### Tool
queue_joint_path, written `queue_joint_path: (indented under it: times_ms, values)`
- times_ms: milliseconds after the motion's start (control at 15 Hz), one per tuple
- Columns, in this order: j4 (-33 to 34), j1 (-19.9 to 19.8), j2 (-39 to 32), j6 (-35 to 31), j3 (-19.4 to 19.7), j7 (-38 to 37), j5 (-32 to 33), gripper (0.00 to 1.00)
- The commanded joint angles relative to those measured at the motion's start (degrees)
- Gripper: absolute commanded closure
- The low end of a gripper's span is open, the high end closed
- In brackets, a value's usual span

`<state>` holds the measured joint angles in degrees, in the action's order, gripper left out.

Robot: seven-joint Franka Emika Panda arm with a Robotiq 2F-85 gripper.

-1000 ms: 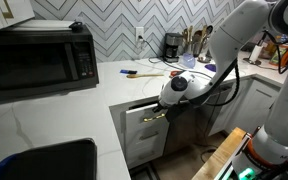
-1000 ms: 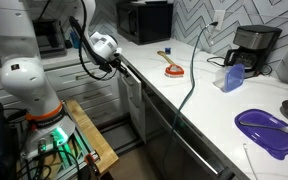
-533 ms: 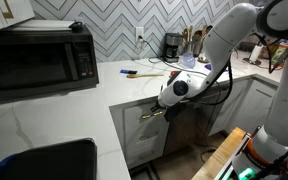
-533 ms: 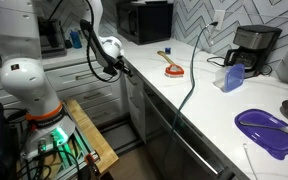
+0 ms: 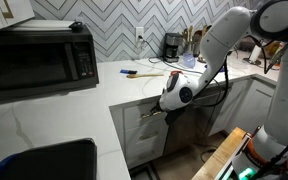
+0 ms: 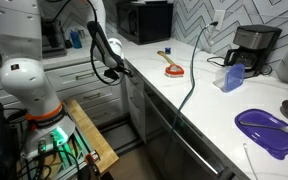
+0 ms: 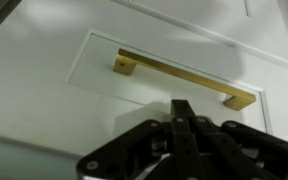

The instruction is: Push the drawer

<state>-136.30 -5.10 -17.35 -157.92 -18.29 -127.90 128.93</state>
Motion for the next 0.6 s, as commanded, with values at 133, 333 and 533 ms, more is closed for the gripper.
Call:
queue_joint_path:
  times_ms: [133, 333, 533]
  values:
    - [2.07, -0.59, -2.24, 7.23, -1.54, -12.48, 9.74, 1.00]
    - [2.01, 1.08, -2.11, 7.82, 0.59, -14.98, 9.86, 1.00]
    - [0.01, 1.76, -0.05, 0.62, 2.92, -6.90, 1.00, 1.00]
